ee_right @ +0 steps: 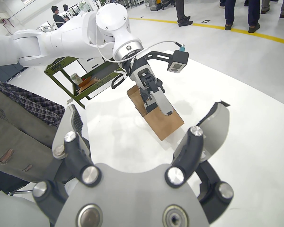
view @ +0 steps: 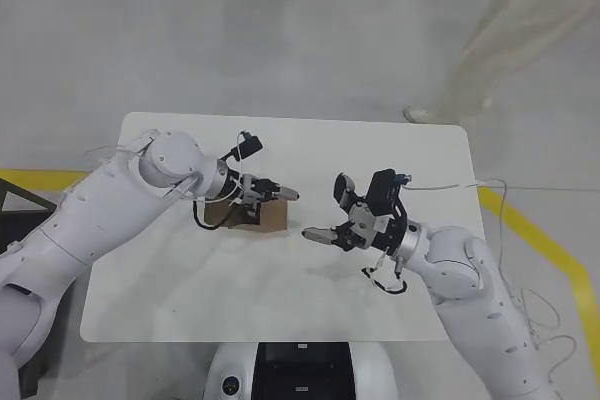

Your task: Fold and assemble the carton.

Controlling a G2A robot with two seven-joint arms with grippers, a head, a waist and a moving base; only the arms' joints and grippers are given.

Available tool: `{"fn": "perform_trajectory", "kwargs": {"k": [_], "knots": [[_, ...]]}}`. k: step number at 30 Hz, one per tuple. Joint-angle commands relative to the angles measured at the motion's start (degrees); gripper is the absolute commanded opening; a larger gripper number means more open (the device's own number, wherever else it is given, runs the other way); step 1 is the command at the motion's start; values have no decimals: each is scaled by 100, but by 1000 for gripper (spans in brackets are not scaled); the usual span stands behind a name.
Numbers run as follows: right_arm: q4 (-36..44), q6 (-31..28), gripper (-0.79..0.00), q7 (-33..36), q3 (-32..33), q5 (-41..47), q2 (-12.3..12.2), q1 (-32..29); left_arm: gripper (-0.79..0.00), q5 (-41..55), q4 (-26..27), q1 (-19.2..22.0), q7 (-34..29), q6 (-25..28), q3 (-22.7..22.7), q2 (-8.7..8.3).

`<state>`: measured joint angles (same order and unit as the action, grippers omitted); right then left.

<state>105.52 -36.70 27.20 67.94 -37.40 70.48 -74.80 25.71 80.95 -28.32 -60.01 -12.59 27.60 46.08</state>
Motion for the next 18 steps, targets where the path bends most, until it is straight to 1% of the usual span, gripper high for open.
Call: {"fn": "perform_trajectory", "kwargs": {"k": [1,6,9,13,18], "knots": [[-11,9,0,-28,10,-7,-9,-3,0,149,-73,-46,54,130,79,25],[-14,60,0,-92,0,-92,-26,-20,0,459,-258,-154,208,467,227,112],[-6,90,0,-128,-19,-146,-36,-43,0,641,-352,-222,229,642,370,126],[-12,102,0,-153,-79,-169,-44,-54,0,655,-482,-355,110,659,563,67],[-88,75,0,-109,-290,-220,-33,73,0,674,-645,-627,33,679,893,-75]]}}
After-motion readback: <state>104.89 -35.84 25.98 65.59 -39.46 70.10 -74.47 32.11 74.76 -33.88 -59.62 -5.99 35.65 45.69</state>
